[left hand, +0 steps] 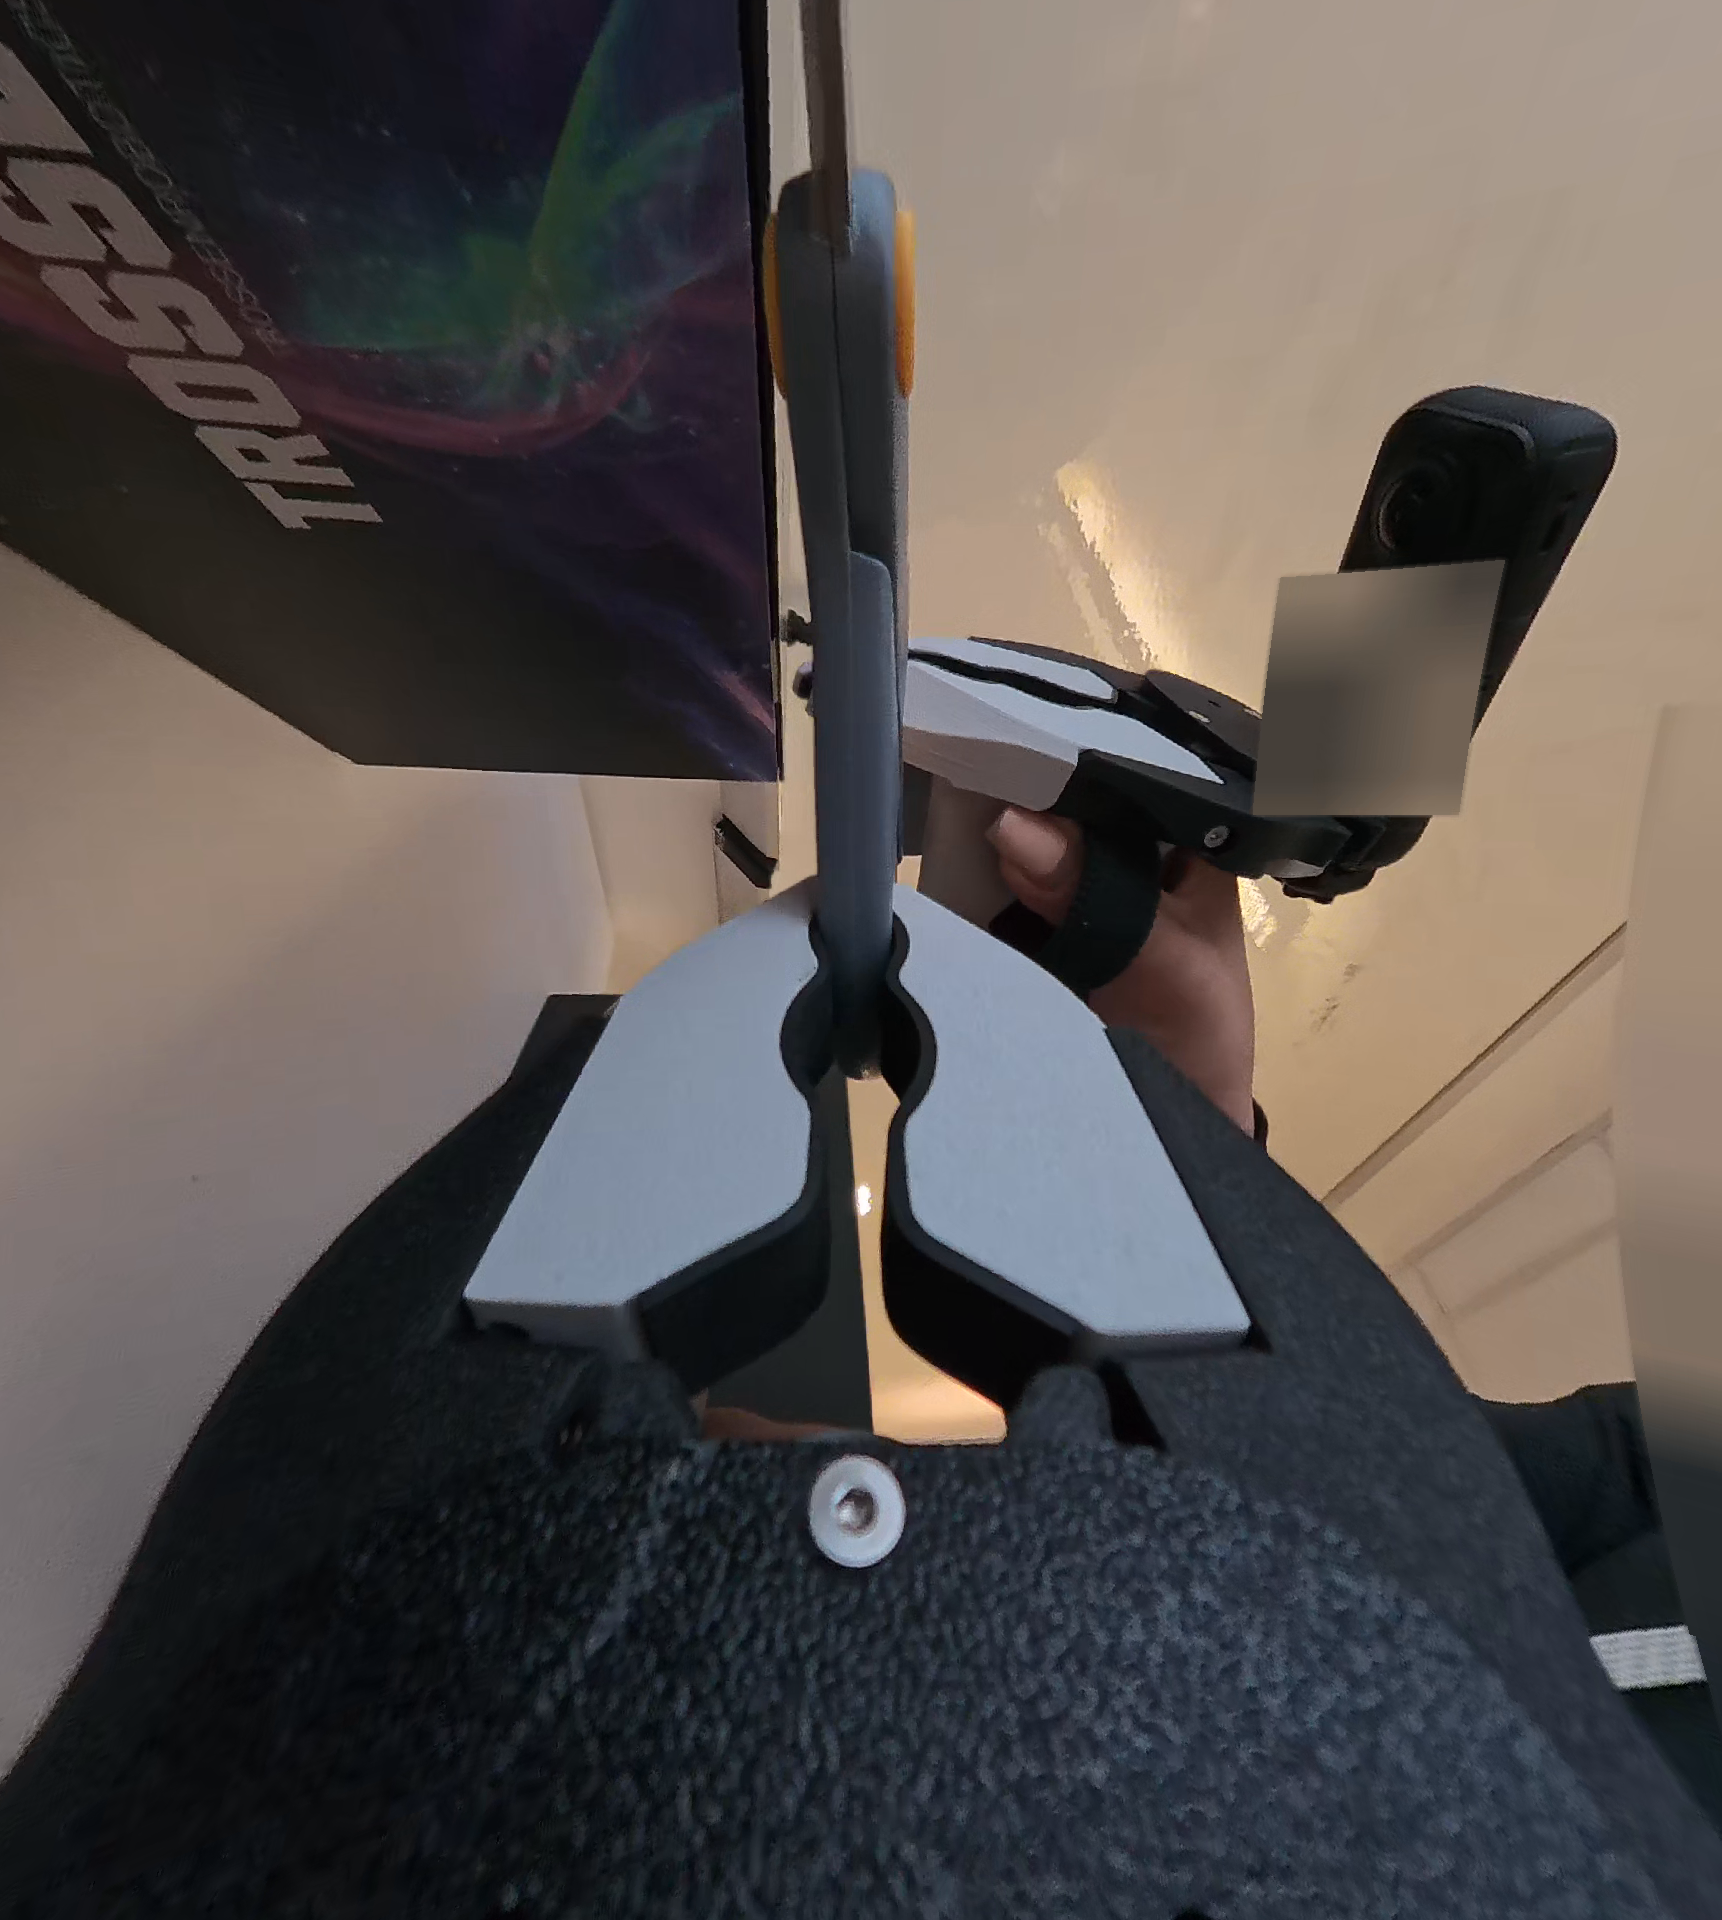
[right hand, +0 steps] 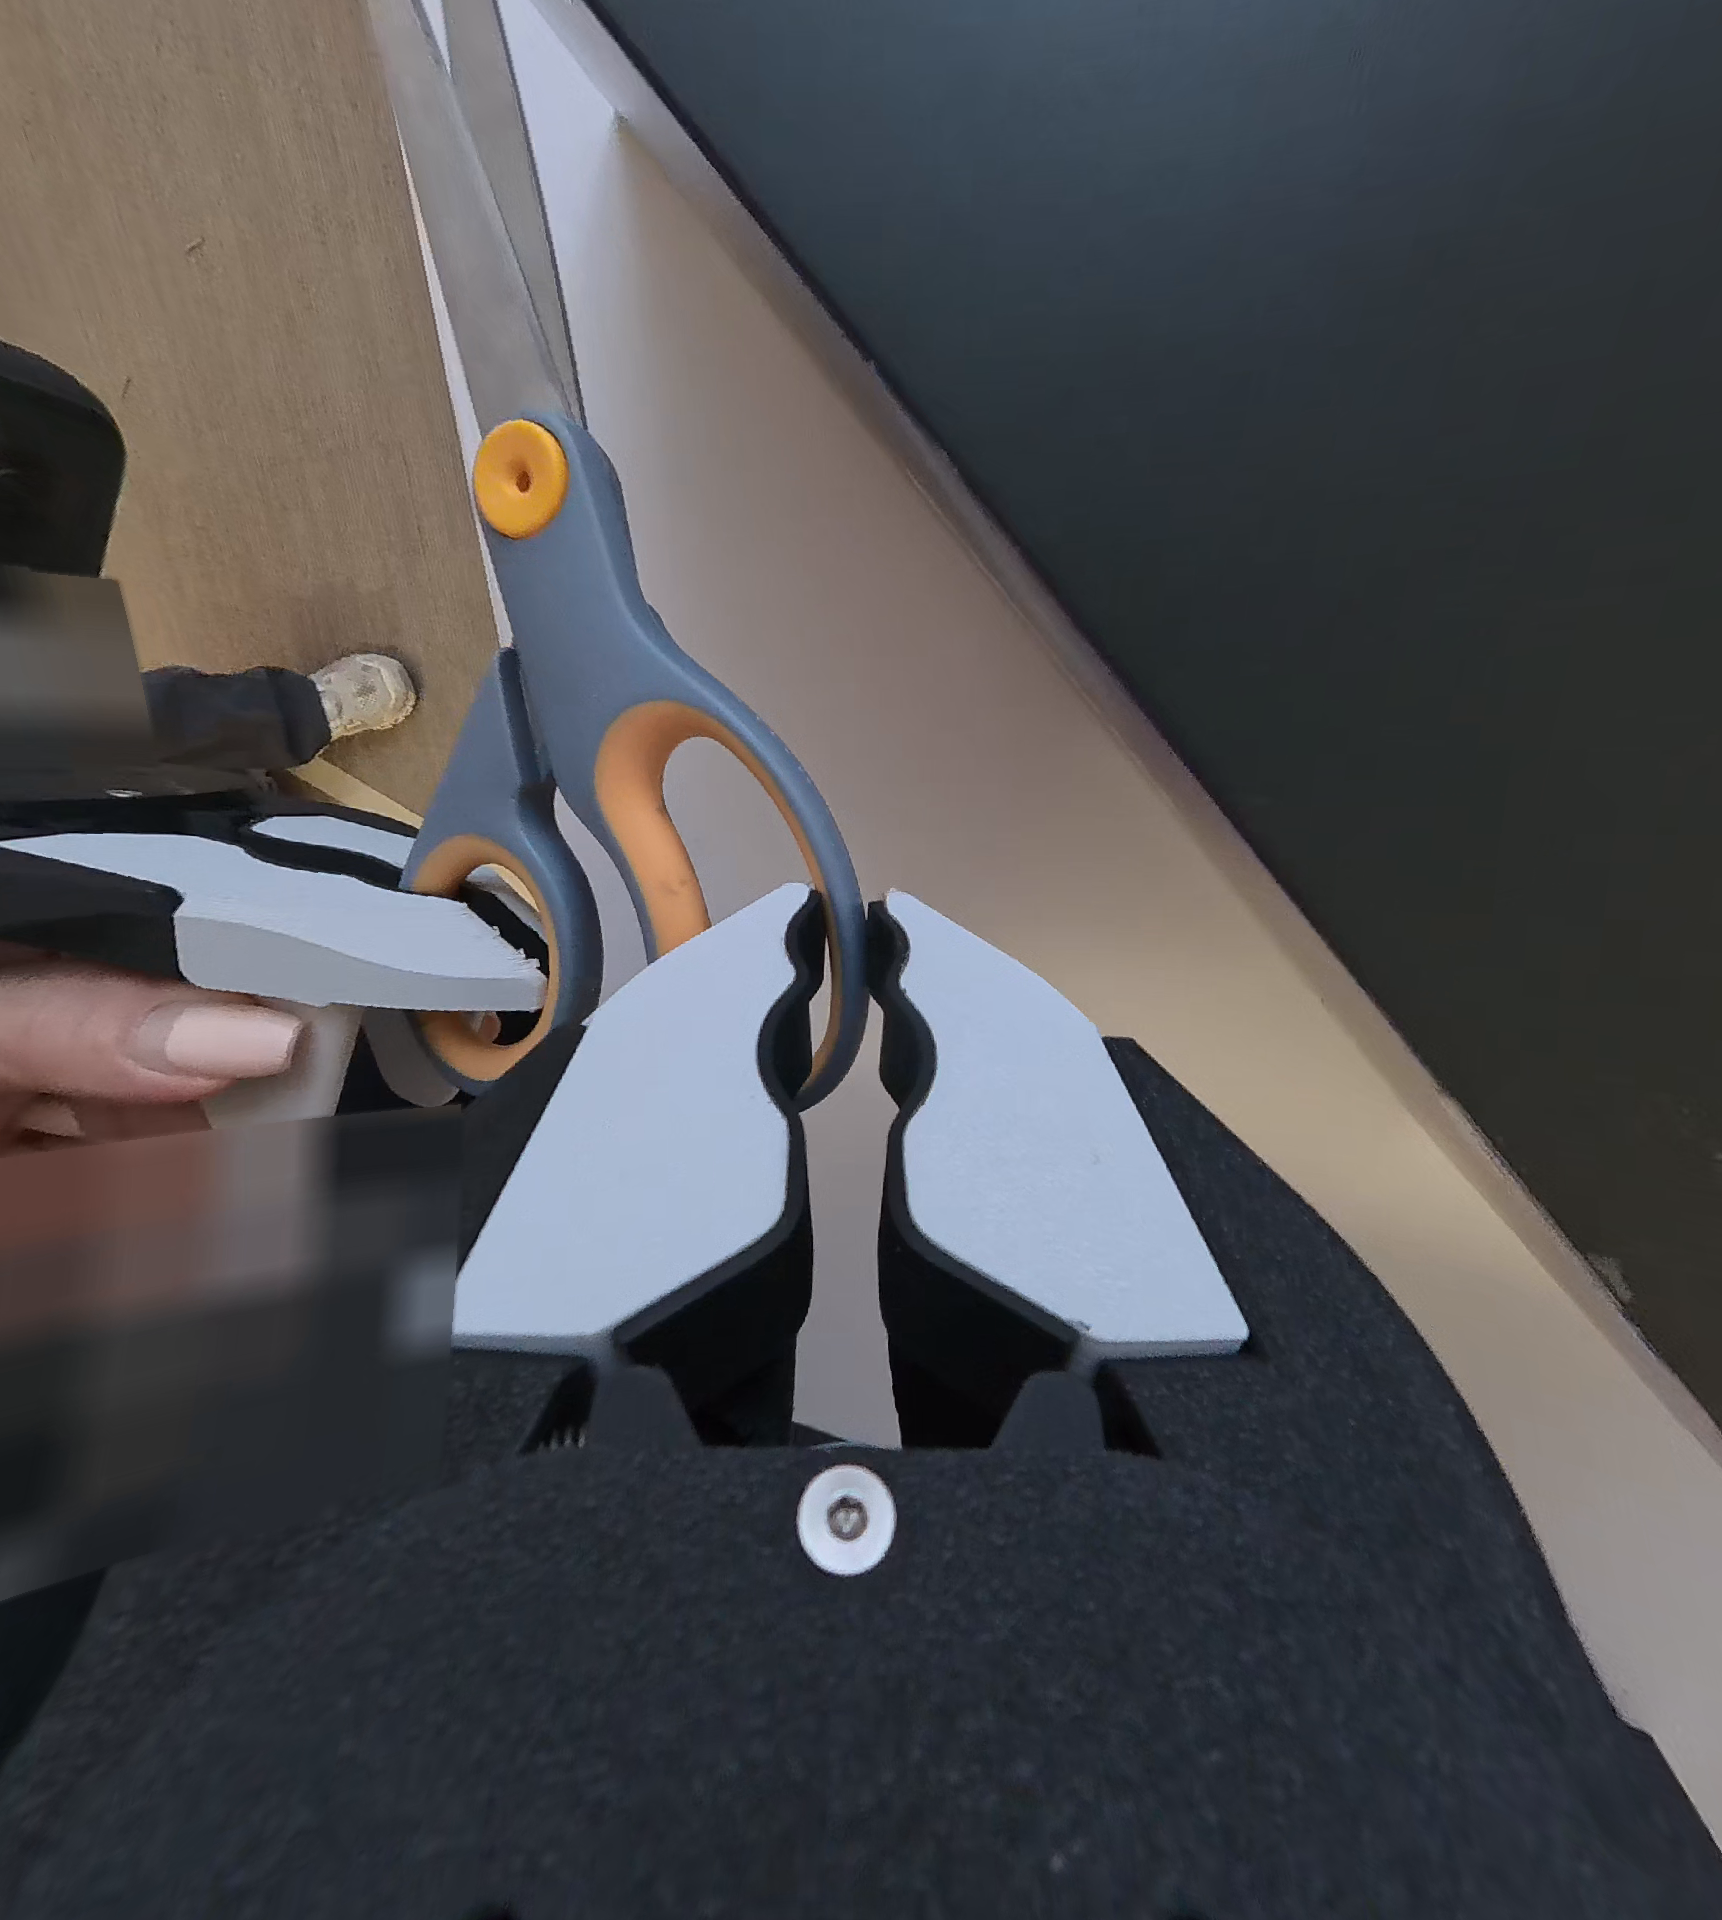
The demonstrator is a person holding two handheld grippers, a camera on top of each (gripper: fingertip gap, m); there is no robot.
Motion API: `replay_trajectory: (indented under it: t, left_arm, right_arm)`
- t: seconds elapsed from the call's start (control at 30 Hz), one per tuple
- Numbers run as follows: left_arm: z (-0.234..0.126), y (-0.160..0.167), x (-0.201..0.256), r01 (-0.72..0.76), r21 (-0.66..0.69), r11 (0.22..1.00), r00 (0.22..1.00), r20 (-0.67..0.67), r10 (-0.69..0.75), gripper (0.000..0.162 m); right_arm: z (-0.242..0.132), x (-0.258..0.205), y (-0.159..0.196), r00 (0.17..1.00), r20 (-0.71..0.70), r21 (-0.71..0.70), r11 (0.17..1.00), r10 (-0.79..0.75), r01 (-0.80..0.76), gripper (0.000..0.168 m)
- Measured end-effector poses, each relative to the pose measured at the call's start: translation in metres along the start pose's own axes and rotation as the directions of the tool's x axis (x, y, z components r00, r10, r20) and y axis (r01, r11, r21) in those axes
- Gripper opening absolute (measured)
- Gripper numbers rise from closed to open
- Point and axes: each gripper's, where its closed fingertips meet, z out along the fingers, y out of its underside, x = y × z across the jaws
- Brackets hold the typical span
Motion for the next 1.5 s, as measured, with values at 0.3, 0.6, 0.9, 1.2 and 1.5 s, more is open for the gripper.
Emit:
replay_trajectory:
  t: [0.3, 0.6, 0.9, 1.2, 1.5]
  left_arm:
    - [-0.009, -0.006, -0.003, 0.004, 0.027, 1.000, 1.000, 0.022, -0.005, 0.002]
    - [-0.015, -0.006, -0.005, -0.009, 0.038, 0.999, 1.000, 0.025, 0.008, 0.002]
    - [-0.022, -0.007, -0.007, -0.010, 0.053, 0.999, 0.999, 0.036, 0.008, 0.003]
    - [0.008, -0.012, -0.009, -0.006, 0.058, 0.998, 1.000, 0.025, 0.005, 0.002]
    - [0.021, -0.020, -0.008, -0.025, 0.115, 0.993, 0.998, 0.053, 0.019, 0.002]
  right_arm:
    - [0.009, -0.006, -0.003, 1.000, 0.007, -0.001, 1.000, 0.002, -0.002, 0.007]
    - [0.013, -0.008, -0.007, 1.000, 0.006, 0.003, 1.000, -0.008, 0.008, 0.008]
    - [0.018, -0.001, -0.016, 1.000, -0.012, 0.011, 1.000, -0.021, 0.021, 0.010]
    - [0.014, 0.017, -0.025, 0.998, -0.056, 0.016, 0.999, -0.031, 0.032, 0.011]
    - [0.015, 0.025, -0.031, 0.999, -0.050, 0.091, 0.996, 0.013, -0.009, 0.012]
